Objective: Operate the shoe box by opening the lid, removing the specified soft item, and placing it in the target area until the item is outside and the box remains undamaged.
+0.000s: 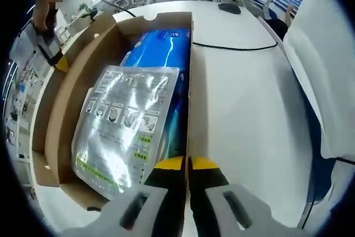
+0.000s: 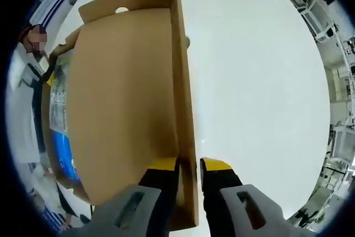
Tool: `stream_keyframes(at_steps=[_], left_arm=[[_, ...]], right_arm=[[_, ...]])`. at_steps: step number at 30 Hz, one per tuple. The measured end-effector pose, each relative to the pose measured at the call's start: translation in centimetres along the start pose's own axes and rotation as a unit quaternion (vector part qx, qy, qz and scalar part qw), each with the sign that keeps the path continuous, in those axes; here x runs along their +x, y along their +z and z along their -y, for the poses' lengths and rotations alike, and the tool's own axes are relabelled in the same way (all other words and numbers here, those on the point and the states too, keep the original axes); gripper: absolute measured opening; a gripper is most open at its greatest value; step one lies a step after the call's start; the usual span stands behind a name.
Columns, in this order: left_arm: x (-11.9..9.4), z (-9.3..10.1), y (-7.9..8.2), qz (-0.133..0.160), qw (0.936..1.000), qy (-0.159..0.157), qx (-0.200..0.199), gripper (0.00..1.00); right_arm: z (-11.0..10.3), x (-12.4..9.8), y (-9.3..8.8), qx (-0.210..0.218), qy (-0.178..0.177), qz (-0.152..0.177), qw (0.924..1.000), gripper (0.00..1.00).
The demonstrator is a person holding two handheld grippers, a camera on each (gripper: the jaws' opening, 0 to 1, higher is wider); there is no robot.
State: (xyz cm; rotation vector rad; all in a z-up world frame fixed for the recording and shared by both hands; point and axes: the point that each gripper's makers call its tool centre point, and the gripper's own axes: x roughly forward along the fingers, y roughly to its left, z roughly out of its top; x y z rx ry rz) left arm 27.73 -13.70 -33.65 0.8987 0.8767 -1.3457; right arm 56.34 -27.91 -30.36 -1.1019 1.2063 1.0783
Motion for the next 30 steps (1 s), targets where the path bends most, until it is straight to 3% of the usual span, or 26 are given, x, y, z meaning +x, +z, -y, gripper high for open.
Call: stream_keyframes(at_steps=[3,5,10,18,30], left_arm=[[0.0,0.0,0.0,0.0,1.0,0.0,-0.001,0.01],[0.1,-0.1,0.0,0.0,1.0,0.0,-0.001,0.01],[0.1,-0.1,0.0,0.0,1.0,0.0,-0.002,0.01],[0.1,0.0,0.1,-0.001,1.0,0.002,-0.002,0.01],[0.1,0.0,0.1,-0.004,1.0,0.003,0.0,0.01]], right_arm=[[-0.7,0.0,-0.1,0.041,0.017,-0.005,0.999,0.15],[-0.1,0.5,-0.3,0.017,0.022,-0.008,0.9996,0.18],[-0.6,0.7,-0.8,0.006,0.028,-0.018,0.9994,0.19],[-1.6,0.5,-0.9,0.002,0.026,-0.017,0.9995,0.21],[-1.3,0.6,-1.1,0.006,0.015,0.002,0.9999,0.22]])
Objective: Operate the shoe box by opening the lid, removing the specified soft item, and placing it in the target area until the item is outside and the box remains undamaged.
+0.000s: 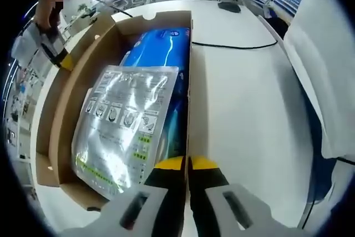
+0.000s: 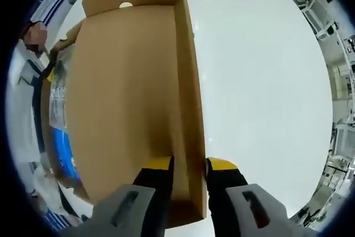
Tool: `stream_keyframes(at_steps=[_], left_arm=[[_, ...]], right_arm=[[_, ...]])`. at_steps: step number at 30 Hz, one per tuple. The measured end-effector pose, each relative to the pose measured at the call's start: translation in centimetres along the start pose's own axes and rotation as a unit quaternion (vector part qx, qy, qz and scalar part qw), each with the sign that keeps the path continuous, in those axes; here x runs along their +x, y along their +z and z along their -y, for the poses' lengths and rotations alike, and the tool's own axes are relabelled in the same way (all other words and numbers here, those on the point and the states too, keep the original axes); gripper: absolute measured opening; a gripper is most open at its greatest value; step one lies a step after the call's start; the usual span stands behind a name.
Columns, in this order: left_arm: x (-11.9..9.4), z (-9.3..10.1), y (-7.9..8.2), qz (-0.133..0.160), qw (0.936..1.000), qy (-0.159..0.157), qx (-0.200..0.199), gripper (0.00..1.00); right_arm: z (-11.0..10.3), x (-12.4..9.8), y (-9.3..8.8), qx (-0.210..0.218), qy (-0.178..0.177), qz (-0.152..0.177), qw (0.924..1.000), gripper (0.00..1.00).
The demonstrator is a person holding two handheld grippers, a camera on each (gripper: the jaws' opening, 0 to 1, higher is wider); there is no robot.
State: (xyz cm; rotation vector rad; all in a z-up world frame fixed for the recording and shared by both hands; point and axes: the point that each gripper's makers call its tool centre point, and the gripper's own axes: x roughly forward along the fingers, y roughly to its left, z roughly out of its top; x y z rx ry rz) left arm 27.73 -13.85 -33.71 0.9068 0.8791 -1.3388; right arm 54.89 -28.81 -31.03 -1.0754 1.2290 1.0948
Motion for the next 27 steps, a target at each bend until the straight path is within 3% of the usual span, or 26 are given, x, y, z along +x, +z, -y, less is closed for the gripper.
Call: stream_keyframes(at_steps=[7,12,14,17,19,20,22,24,27], left_arm=[[-0.1,0.0,0.0,0.0,1.0,0.001,0.0,0.01],[0.0,0.1,-0.1,-0.001,1.0,0.002,0.002,0.01],[0.0,0.1,-0.1,-0.002,1.0,0.002,0.003,0.01],[0.0,0.0,-0.1,-0.003,1.0,0.001,0.002,0.01],[0.0,0.0,-0.1,-0.003,1.0,0.001,0.004,0.01],[0.0,0.0,-0.1,-0.003,1.0,0.001,0.004,0.01],[0.0,0.1,-0.1,-0.003,1.0,0.0,0.001,0.01],[0.1,0.1,-0.1,-0.004,1.0,-0.001,0.004,0.01],[-0.1,0.1,-0.2,-0.006,1.0,-0.002,0.002,0.01]], right_arm=[[0.5,-0.1,-0.2,0.005,-0.008,0.007,0.9999,0.23],[0.2,-0.5,0.3,0.052,-0.018,0.048,0.9974,0.24],[-0.1,-1.0,0.4,0.046,-0.029,0.06,0.9967,0.25],[-0.4,-2.0,0.7,0.075,-0.04,0.096,0.9918,0.27],[-0.5,-2.5,0.9,0.121,-0.039,0.137,0.9824,0.27],[-0.4,-2.4,0.8,0.123,-0.039,0.15,0.9803,0.27],[-0.4,-3.1,0.7,0.135,-0.053,0.164,0.9758,0.27],[-0.8,-3.7,0.0,0.119,-0.066,0.155,0.9784,0.27],[0.4,-4.1,-0.2,0.142,-0.085,0.169,0.9715,0.3]])
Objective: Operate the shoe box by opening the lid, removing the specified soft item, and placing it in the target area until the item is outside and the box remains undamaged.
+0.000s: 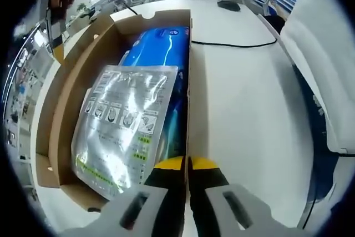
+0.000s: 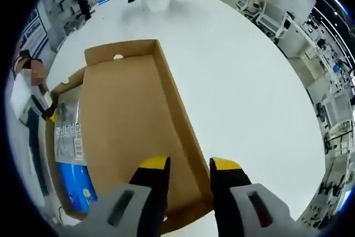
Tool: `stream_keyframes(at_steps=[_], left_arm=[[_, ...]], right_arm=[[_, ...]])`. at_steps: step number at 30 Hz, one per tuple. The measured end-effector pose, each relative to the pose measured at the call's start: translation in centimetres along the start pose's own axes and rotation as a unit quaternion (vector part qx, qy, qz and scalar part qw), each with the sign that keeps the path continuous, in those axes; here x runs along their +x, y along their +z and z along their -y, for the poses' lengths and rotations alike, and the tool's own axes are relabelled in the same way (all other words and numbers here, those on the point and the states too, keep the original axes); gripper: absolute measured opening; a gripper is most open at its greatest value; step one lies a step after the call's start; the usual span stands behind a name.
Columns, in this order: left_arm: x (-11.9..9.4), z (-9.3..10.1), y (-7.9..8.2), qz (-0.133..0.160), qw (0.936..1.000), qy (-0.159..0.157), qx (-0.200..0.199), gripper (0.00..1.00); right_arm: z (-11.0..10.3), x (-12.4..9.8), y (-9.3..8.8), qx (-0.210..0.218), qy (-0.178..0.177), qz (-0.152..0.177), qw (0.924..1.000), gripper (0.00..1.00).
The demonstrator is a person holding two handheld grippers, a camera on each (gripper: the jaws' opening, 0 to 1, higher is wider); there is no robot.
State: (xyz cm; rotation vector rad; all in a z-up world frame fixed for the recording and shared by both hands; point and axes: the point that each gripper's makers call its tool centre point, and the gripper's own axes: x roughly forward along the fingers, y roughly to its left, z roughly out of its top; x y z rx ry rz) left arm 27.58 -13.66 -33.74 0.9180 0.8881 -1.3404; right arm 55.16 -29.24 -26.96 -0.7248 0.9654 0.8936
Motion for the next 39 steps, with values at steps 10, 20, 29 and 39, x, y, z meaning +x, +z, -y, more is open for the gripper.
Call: stream_keyframes(at_steps=[10,20,29,39], left_arm=[[0.0,0.1,-0.2,-0.004,1.0,0.005,0.004,0.01],[0.0,0.0,-0.1,-0.002,1.0,0.006,0.002,0.01],[0.1,-0.1,-0.1,-0.001,1.0,0.006,0.001,0.01],[0.1,-0.1,0.0,-0.003,1.0,0.006,0.0,0.01]], right_arm=[[-2.0,-1.4,1.2,0.003,-0.011,0.017,0.9998,0.51],[-2.3,-2.9,2.3,0.032,-0.024,0.032,0.9987,0.68],[-1.4,-5.8,2.9,0.07,-0.055,0.08,0.9928,0.7],[-1.4,-9.2,1.2,0.145,-0.086,0.111,0.9794,0.69]])
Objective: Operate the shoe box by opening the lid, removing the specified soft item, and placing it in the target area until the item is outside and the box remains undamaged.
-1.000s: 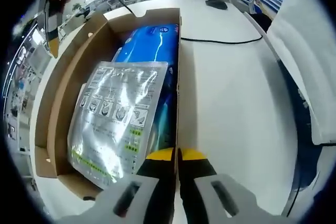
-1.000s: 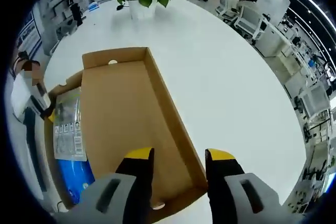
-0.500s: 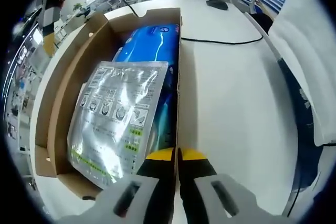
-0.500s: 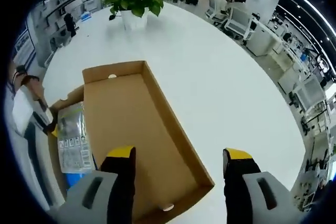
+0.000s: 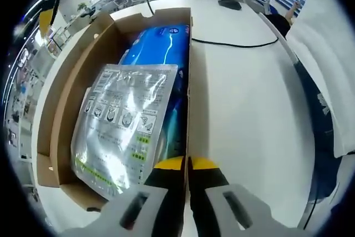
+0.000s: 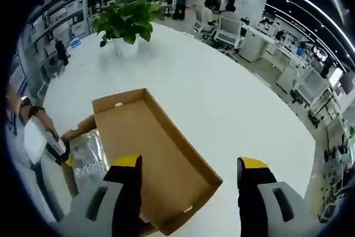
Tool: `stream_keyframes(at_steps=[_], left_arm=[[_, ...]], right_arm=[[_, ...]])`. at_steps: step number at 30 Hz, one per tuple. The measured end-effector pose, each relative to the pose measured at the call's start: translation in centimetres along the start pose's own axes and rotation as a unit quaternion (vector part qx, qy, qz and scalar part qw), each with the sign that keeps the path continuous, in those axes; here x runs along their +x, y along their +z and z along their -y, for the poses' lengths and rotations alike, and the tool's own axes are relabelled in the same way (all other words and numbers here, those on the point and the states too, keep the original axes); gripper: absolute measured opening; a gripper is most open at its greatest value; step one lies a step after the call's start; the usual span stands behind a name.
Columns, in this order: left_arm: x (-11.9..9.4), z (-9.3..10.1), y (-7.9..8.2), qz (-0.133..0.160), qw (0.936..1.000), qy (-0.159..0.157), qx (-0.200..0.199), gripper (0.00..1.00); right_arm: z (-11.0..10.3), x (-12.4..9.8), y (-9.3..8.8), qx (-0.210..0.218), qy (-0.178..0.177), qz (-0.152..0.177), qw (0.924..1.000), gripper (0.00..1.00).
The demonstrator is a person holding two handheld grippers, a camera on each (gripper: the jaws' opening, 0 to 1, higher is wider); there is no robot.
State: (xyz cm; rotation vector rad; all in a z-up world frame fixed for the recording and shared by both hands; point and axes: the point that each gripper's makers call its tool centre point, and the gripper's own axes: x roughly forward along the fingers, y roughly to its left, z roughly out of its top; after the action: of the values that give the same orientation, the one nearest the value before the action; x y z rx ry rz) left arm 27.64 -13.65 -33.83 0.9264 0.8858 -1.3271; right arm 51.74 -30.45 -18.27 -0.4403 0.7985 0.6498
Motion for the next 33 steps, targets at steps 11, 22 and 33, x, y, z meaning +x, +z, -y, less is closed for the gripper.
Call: stream_keyframes(at_steps=[11,22,33], left_arm=[[0.0,-0.1,-0.1,-0.004,1.0,0.004,0.003,0.01],[0.1,0.0,-0.1,-0.007,0.9999,0.01,0.012,0.01],[0.2,-0.1,-0.3,-0.008,0.9998,0.012,0.016,0.01]], right_arm=[[-1.5,-5.6,0.1,0.031,-0.018,0.046,0.9983,0.72],[-6.2,-9.1,-2.1,0.077,0.015,0.074,0.9942,0.72],[-9.3,-9.1,-4.8,0.111,0.044,0.082,0.9895,0.72]])
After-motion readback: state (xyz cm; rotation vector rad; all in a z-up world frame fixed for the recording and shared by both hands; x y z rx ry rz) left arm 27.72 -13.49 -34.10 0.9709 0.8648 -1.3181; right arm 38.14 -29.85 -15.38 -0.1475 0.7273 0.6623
